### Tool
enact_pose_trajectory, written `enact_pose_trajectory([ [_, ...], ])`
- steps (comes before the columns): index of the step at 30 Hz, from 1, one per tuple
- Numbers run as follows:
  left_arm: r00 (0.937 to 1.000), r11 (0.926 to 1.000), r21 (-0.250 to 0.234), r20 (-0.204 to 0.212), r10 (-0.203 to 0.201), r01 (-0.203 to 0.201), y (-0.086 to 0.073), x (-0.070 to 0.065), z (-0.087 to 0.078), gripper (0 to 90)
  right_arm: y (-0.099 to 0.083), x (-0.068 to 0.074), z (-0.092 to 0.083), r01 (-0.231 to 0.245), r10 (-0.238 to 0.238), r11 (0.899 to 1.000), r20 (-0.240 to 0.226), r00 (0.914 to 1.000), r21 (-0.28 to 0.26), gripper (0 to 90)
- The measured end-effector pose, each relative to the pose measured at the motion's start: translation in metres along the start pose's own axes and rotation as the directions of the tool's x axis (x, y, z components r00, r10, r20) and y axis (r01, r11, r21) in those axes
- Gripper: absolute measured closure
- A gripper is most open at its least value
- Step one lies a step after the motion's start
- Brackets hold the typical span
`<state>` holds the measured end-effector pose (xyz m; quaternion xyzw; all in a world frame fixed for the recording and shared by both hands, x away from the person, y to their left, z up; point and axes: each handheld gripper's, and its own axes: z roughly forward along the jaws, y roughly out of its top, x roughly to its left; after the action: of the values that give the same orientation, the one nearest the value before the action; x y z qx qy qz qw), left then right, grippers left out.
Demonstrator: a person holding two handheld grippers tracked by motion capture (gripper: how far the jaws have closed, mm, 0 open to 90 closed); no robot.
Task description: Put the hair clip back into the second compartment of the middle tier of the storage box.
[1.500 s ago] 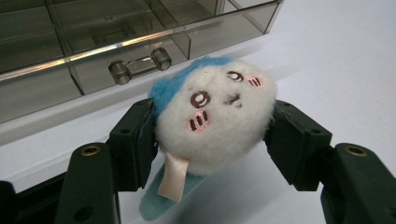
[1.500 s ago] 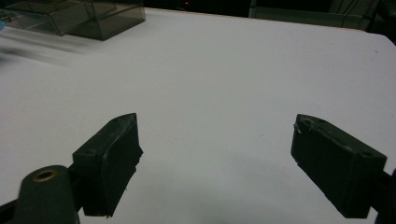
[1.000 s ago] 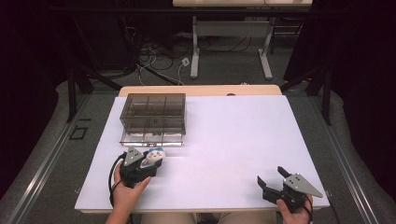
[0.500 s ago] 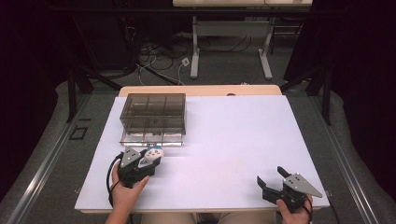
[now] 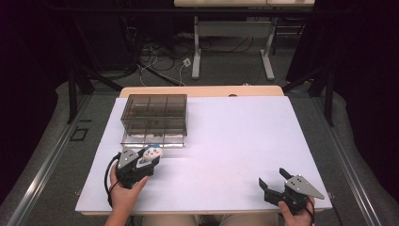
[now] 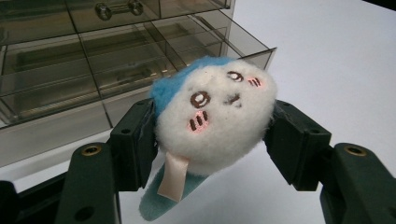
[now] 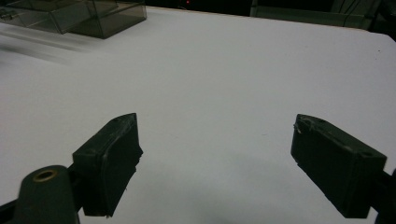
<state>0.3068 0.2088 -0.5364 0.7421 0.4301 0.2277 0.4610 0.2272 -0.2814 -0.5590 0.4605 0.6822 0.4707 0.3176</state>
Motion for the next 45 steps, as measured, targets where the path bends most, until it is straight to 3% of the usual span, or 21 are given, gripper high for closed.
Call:
enact_pose_trajectory([
  [21, 0.9999, 0.9999, -0.016, -0.012, -0.005, 0.005, 0.016, 0.009, 0.001, 37.0, 0.0, 0.001, 0.001, -0.005, 0.005, 1.0, -0.002, 1.0, 0.001, 14.9],
  [45, 0.9975, 0.9979, 0.032, -0.041, 0.057, -0.056, 0.038, 0.02, 0.009, 37.1, 0.0, 0.0, 0.0, -0.011, 0.011, 1.0, 0.006, 0.9999, -0.008, 14.9],
])
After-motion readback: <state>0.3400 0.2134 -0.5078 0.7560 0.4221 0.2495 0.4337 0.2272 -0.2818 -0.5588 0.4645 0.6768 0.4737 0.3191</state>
